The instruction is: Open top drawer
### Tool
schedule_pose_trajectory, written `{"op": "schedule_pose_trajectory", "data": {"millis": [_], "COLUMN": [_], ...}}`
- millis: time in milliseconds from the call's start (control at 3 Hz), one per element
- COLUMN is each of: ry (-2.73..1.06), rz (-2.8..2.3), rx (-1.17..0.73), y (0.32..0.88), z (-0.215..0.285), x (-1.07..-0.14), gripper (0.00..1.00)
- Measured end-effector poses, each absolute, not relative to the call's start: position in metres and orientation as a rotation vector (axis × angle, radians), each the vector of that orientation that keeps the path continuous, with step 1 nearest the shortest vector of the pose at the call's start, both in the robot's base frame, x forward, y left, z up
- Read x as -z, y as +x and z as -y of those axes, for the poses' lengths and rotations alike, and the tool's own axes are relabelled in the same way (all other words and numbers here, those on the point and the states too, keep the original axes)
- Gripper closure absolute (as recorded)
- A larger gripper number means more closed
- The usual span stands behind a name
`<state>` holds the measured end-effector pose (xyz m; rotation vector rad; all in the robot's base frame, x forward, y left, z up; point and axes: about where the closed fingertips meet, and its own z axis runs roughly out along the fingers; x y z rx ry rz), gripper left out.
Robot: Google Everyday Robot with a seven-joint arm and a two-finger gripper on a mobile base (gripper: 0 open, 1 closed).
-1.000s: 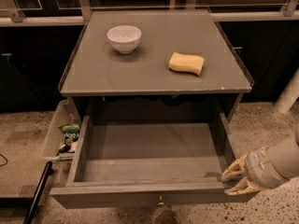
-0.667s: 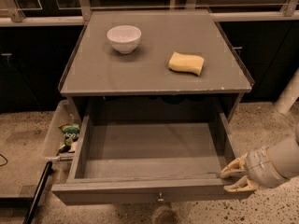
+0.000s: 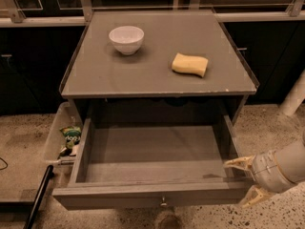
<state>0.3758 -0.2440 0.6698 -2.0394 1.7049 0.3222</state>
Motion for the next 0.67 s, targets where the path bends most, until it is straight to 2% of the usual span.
{"op": "schedule_pose_trajectory", "data": {"millis": [333,667], "ry": [-2.039,-2.04], "rz": [-1.705,-1.705], "rx": [-0.322,-0.322], "y": [0.3758,0.3758], "z": [0.244,0.244], "x": [-0.6698,-0.6698], "gripper": [0.0,0.0]}}
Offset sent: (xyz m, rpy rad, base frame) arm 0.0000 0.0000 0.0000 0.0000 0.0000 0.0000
